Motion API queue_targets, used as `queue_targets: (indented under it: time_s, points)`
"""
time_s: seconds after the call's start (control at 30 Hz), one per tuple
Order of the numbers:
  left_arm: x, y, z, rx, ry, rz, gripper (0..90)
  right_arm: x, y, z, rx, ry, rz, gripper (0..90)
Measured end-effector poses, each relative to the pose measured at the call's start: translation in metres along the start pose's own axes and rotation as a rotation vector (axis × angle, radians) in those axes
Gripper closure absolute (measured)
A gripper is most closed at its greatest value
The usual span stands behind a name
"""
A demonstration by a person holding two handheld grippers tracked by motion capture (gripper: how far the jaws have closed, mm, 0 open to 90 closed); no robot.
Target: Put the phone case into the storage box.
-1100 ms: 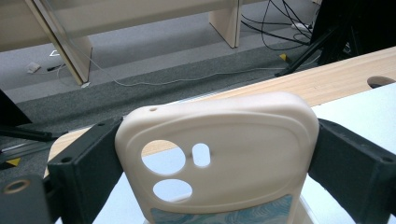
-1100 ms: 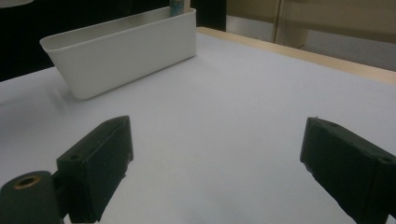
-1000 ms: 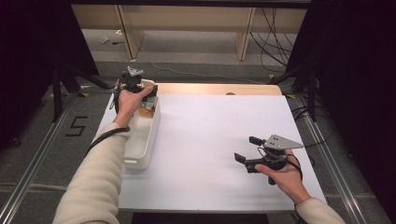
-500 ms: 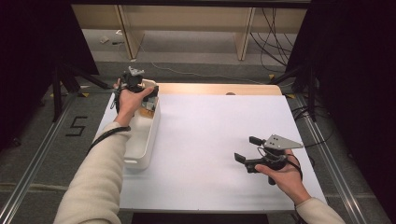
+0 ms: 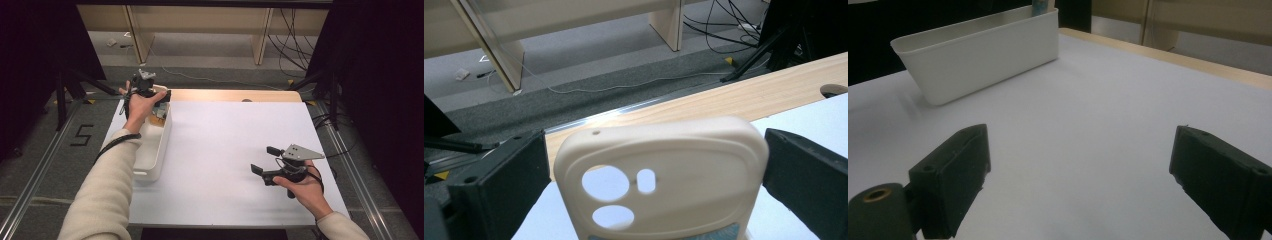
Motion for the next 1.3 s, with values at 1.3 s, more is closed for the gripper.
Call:
queue_targets:
  time_s: [1.3]
  points:
    - [-0.016, -0.027, 0.035, -0.117, 0.071, 0.03, 2.3, 0.0, 0.001, 0.0, 0.005, 0.004, 0.0, 10.2]
Point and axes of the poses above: each handheld gripper's, and its own axes: z roughly backward along the jaws, y roughly out of its underside, x roughly to its left, the point moved 5 cm from there along -z, roughly forward along the jaws, and after that the axes turned 13 degrees about -x, right-handed, at the moved point
